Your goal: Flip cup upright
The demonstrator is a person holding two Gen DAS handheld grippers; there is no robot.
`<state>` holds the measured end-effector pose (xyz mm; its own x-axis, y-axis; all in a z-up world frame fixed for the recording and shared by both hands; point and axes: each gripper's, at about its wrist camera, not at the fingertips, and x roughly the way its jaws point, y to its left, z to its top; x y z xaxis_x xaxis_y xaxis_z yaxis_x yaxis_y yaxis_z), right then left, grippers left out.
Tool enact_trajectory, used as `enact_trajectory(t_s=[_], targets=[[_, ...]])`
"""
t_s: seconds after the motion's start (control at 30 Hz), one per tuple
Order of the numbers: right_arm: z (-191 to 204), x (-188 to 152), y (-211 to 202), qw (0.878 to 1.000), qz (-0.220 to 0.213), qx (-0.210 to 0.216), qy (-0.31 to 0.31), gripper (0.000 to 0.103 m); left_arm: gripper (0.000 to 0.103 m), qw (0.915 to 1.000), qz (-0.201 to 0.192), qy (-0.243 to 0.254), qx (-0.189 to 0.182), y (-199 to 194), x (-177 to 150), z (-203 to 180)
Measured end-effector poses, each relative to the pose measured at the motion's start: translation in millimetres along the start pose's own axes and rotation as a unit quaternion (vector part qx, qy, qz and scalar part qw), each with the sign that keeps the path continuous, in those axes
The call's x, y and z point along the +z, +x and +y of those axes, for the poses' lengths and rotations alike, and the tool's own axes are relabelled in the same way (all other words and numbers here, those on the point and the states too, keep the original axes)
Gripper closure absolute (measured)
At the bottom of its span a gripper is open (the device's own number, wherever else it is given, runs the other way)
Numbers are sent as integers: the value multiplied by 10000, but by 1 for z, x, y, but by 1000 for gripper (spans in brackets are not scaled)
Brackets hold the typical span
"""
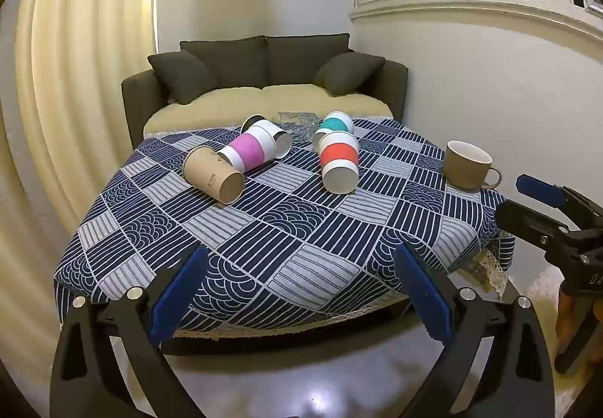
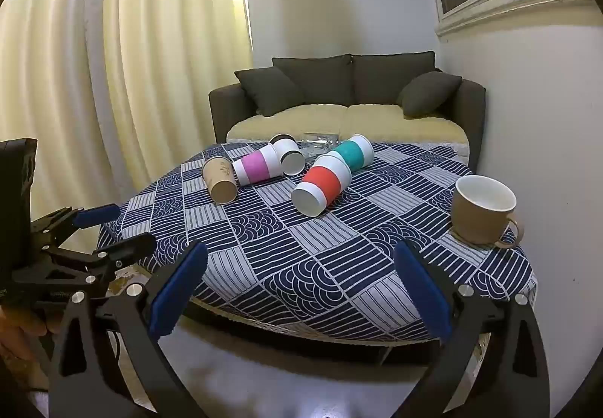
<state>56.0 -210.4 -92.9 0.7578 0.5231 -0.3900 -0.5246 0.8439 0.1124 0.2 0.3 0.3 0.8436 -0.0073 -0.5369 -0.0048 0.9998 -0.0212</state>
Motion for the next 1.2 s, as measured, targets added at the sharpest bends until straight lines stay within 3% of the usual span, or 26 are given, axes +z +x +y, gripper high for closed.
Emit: enact_trajectory(t_s=[1.2], targets=[[1,-2,-2,10000,-3,13,-17,5,7,9999,-50,128,16,-1,1,-6]])
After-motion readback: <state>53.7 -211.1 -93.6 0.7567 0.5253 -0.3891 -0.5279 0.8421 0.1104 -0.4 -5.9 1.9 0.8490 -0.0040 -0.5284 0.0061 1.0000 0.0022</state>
